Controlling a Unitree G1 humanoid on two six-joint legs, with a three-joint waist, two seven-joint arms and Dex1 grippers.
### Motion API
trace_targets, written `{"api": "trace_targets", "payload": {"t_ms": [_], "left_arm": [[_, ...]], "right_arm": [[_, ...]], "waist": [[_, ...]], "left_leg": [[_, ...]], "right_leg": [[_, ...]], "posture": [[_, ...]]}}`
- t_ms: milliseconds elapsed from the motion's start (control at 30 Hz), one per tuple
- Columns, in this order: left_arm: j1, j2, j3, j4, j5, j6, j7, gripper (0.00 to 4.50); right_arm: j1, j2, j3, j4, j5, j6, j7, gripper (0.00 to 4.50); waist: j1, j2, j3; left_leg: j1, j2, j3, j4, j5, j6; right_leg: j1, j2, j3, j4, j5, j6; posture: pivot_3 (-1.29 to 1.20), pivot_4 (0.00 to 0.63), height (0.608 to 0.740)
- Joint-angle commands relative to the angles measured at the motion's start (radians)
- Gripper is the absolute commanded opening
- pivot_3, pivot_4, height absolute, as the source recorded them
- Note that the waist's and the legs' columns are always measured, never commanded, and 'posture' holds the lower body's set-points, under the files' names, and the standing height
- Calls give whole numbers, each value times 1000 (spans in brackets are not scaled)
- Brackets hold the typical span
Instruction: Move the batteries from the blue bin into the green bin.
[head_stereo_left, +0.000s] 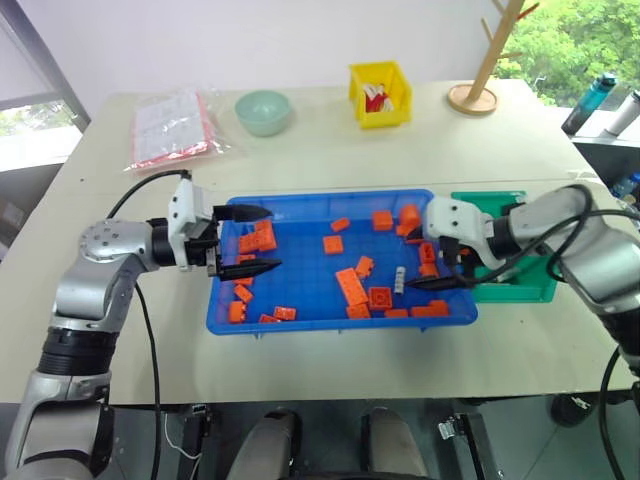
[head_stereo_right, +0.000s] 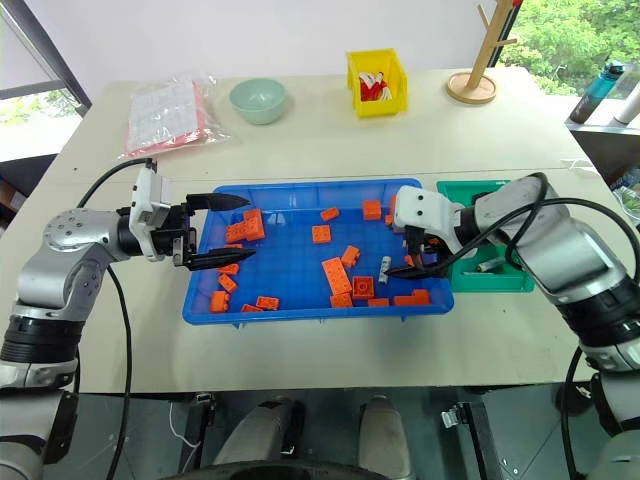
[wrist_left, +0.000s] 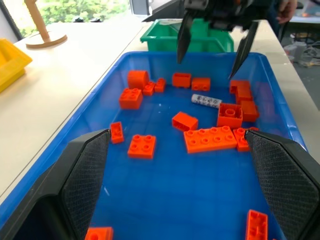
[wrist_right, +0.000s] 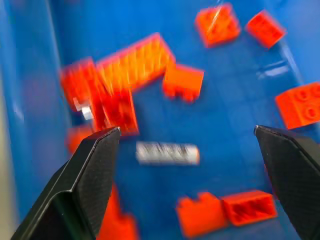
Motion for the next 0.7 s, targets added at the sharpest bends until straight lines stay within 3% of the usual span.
{"api": "trace_targets", "payload": {"t_ms": [33,167,367,700], "left_arm": [[-18,5,13,-29,-11,1,5,4500],[-5,14,26,-44,-16,3,18,4500],[19,25,44,-70,-22,10,40,4500],[28,29,63,-84,-20,16,65,4500]], "right_arm": [[-107,42,61,168,-130,-247,125,4402],[-232,131,130,407,-273,-559,176,4402],[-332,234,159,617,-345,-873,240,4402],[-375,327,158,788,-392,-1095,299,4402]], "waist": [[-4,0,0],[-13,0,0],[-20,0,0],[-22,0,0]], "left_leg": [[0,0,0,0,0,0],[0,1,0,0,0,0],[0,1,-1,0,0,0],[0,0,-2,0,0,0]], "right_leg": [[0,0,0,0,0,0],[-1,0,0,0,0,0],[-1,0,0,0,0,0],[-1,1,0,0,0,0]], "posture": [[0,150,719],[0,150,719],[0,150,719],[0,150,719]]}}
